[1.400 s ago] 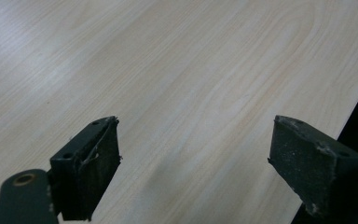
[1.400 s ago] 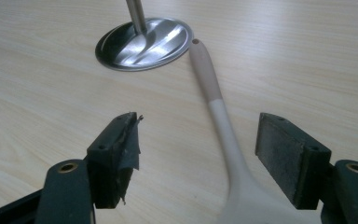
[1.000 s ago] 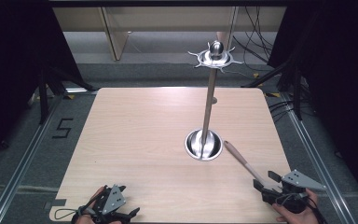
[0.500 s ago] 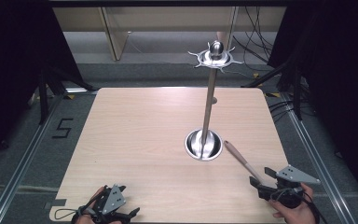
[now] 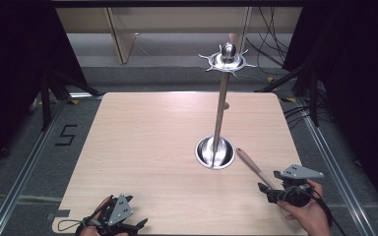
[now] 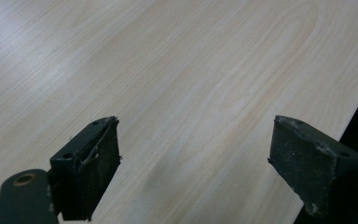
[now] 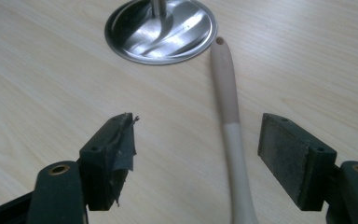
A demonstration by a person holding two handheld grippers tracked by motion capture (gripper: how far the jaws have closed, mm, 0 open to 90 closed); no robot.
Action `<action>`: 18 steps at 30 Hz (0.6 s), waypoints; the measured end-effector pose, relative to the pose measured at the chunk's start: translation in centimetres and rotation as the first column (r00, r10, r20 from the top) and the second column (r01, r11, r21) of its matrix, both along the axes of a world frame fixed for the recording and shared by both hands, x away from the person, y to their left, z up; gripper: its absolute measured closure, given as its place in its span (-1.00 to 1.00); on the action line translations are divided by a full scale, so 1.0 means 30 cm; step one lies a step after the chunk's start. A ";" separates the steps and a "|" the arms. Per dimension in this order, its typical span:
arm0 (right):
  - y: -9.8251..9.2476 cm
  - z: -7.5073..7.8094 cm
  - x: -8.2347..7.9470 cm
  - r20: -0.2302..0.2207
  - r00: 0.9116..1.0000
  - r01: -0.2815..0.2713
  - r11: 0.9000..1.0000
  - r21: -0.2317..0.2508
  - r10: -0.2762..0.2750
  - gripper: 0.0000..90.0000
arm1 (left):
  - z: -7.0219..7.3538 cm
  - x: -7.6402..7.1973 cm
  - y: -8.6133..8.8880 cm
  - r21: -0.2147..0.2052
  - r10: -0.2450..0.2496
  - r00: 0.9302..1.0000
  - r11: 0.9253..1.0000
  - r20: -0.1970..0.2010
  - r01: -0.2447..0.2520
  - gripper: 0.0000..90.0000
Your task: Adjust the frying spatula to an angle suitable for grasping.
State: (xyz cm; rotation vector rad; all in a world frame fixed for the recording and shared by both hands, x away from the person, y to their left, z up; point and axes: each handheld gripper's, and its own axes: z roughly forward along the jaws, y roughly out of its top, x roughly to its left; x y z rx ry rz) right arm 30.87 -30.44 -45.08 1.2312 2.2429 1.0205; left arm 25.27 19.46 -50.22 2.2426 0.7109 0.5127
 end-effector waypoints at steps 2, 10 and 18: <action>0.008 0.002 0.031 -0.015 1.000 -0.022 0.999 -0.039 0.022 -0.34 | 0.000 0.000 0.002 -0.002 0.002 1.000 1.000 0.006 -0.002 -0.66; 0.015 0.026 0.076 -0.042 0.999 0.003 0.998 -0.060 -0.006 -0.26 | -0.003 0.002 0.000 0.006 0.002 1.000 1.000 0.004 -0.002 -0.66; 0.033 0.032 0.120 -0.095 0.995 0.007 0.990 -0.140 -0.020 -0.18 | -0.001 0.001 0.001 -0.001 -0.001 1.000 1.000 0.004 0.001 -0.66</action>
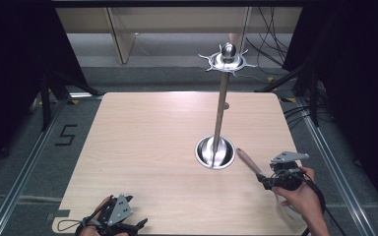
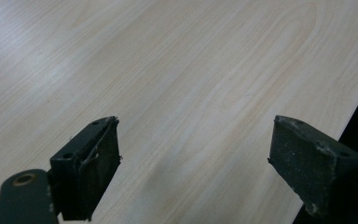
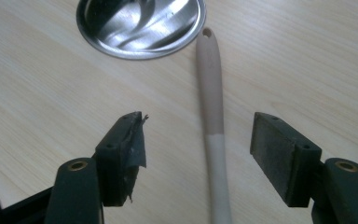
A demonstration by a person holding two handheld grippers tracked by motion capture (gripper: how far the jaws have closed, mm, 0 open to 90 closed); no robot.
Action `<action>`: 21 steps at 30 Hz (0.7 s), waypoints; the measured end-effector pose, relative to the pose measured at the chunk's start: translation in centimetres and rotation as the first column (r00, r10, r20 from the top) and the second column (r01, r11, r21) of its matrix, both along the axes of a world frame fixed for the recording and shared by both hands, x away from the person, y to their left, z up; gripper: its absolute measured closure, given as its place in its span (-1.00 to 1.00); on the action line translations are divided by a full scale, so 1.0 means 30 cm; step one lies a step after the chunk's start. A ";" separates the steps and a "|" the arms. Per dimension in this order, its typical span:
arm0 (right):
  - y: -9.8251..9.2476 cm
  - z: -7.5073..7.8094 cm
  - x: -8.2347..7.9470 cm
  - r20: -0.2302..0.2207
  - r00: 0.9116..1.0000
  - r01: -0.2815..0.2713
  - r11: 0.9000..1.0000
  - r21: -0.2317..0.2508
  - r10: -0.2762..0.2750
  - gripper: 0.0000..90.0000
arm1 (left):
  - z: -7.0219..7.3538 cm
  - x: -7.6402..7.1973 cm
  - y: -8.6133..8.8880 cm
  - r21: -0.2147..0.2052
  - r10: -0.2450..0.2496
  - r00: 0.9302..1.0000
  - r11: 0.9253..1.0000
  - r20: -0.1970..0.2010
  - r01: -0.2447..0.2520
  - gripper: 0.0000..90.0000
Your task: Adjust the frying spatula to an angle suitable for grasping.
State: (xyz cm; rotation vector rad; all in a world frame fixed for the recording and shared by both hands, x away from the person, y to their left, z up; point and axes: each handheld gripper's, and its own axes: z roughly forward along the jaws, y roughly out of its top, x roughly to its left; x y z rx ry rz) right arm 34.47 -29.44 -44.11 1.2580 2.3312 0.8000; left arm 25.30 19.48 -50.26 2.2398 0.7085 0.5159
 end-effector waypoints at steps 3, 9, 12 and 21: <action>-0.004 0.009 0.011 -0.021 1.000 -0.004 1.000 -0.025 0.004 -0.15 | 0.000 -0.001 -0.002 -0.004 -0.003 1.000 1.000 -0.006 0.003 -0.66; -0.006 0.008 0.055 -0.105 0.994 0.005 1.000 -0.023 -0.008 -0.03 | 0.003 -0.002 -0.003 0.011 0.000 1.000 1.000 -0.006 0.000 -0.66; 0.004 -0.012 0.089 -0.141 0.990 0.005 1.000 -0.020 -0.008 0.03 | -0.002 -0.001 -0.004 -0.001 0.008 1.000 1.000 -0.005 -0.008 -0.66; 0.039 -0.039 0.160 -0.251 0.968 -0.009 0.999 -0.054 -0.005 0.19 | 0.009 -0.001 0.004 0.044 -0.007 1.000 0.999 -0.013 0.008 -0.66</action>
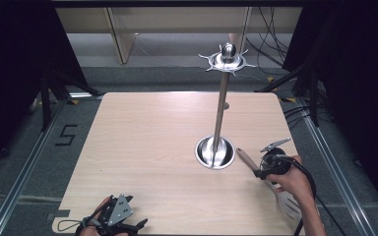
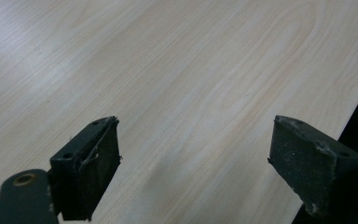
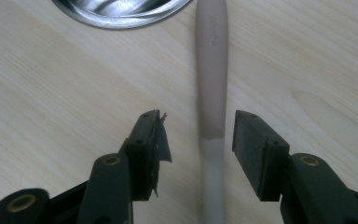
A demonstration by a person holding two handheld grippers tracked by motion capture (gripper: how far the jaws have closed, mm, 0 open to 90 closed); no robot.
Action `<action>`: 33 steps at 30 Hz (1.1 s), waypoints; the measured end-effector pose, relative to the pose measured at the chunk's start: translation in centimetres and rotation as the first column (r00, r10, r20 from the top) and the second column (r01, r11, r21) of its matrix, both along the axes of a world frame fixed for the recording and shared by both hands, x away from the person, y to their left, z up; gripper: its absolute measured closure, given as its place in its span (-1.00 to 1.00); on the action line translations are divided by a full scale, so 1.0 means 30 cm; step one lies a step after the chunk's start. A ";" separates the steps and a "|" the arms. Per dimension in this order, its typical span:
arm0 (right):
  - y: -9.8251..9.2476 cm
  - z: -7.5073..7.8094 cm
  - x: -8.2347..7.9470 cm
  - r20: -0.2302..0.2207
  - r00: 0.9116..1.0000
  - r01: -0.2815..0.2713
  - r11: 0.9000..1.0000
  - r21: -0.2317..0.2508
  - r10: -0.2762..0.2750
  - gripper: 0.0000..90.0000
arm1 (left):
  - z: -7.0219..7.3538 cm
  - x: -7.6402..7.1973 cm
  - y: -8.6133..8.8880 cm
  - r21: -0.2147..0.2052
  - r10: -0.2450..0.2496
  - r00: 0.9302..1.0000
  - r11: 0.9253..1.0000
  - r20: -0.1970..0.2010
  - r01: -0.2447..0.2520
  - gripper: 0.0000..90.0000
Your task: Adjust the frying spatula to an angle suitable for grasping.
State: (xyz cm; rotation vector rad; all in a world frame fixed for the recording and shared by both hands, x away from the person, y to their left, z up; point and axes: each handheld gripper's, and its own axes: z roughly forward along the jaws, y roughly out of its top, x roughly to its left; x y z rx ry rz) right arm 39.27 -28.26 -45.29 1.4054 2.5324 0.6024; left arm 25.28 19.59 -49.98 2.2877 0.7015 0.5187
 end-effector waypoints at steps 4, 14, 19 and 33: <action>0.004 -0.010 0.035 -0.033 0.999 0.012 1.000 -0.027 -0.013 0.24 | -0.002 -0.001 -0.002 -0.003 0.004 1.000 1.000 0.005 -0.004 -0.66; 0.020 -0.033 0.088 -0.062 0.998 -0.005 0.998 -0.070 0.000 0.32 | -0.005 0.001 -0.003 -0.007 -0.006 1.000 1.000 0.006 0.007 -0.66; 0.024 -0.047 0.117 -0.093 0.995 -0.030 0.995 -0.092 0.021 0.38 | -0.004 -0.001 -0.003 -0.013 -0.002 1.000 1.000 0.005 0.002 -0.66; 0.021 -0.071 0.134 -0.149 0.987 -0.086 0.988 -0.132 0.066 0.52 | -0.006 0.000 -0.003 -0.034 0.004 1.000 0.999 0.003 -0.004 -0.66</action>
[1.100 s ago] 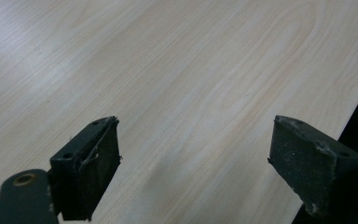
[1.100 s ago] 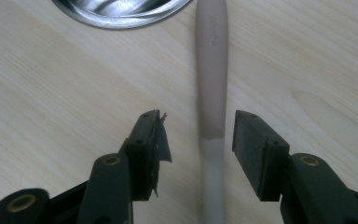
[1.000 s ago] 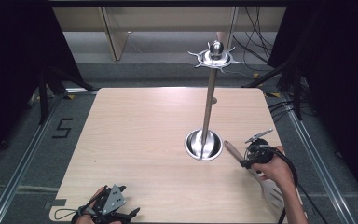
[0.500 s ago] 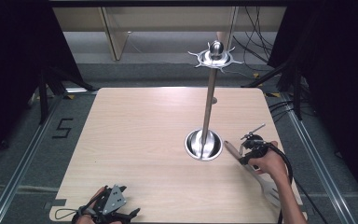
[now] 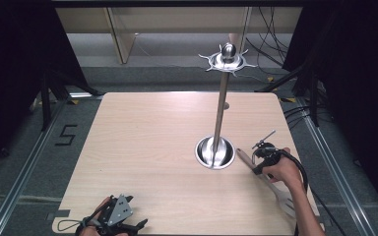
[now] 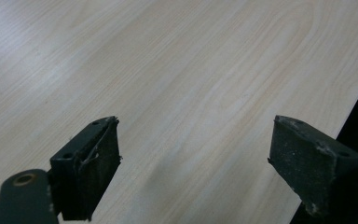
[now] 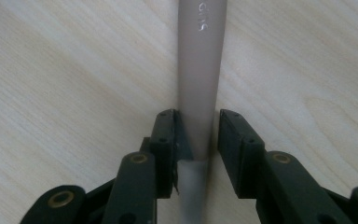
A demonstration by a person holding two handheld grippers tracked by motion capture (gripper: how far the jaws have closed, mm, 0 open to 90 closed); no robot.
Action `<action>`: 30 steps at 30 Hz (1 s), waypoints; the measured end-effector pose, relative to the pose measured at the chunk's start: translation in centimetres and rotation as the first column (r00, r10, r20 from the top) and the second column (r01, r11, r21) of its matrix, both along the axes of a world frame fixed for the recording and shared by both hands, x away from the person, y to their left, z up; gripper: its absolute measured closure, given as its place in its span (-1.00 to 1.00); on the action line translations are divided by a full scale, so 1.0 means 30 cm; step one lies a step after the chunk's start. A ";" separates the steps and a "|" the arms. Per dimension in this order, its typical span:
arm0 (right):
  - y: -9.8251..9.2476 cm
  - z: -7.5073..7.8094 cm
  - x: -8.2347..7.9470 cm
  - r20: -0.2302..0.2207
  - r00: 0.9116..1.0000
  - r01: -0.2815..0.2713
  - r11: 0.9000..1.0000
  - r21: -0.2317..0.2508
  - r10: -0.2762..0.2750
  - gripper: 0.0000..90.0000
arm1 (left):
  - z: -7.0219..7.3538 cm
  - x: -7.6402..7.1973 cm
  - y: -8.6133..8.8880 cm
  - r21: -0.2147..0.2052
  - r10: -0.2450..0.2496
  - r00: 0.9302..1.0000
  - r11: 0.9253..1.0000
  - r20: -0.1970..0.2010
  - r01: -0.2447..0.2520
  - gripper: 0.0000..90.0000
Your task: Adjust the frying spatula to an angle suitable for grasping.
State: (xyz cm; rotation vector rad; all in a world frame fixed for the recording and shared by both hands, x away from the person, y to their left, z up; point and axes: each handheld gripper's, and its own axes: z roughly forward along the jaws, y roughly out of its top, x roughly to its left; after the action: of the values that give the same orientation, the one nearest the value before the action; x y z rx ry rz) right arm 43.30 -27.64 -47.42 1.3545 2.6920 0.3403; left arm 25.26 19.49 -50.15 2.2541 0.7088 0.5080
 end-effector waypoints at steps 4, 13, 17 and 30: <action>0.001 -0.004 -0.009 0.001 1.000 0.018 1.000 0.021 -0.018 0.55 | -0.001 0.000 0.000 0.001 -0.004 1.000 1.000 -0.002 0.004 -0.66; 0.010 -0.001 -0.003 0.011 1.000 -0.015 1.000 -0.013 0.015 0.57 | 0.005 0.000 0.003 0.030 -0.008 1.000 1.000 -0.009 0.008 -0.66; 0.013 0.001 0.001 -0.002 1.000 -0.022 1.000 -0.019 0.022 0.57 | 0.000 -0.001 0.000 0.002 0.005 1.000 1.000 -0.004 -0.005 -0.66; 0.021 0.002 -0.012 0.010 0.999 -0.049 0.999 -0.022 0.049 0.63 | 0.001 -0.001 0.000 -0.003 0.002 1.000 1.000 0.001 -0.002 -0.66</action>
State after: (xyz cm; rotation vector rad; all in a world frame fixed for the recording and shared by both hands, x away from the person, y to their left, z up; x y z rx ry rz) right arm 42.94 -27.00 -47.37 1.2795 2.7160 0.3201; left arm 25.23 19.49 -50.11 2.2508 0.7116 0.5086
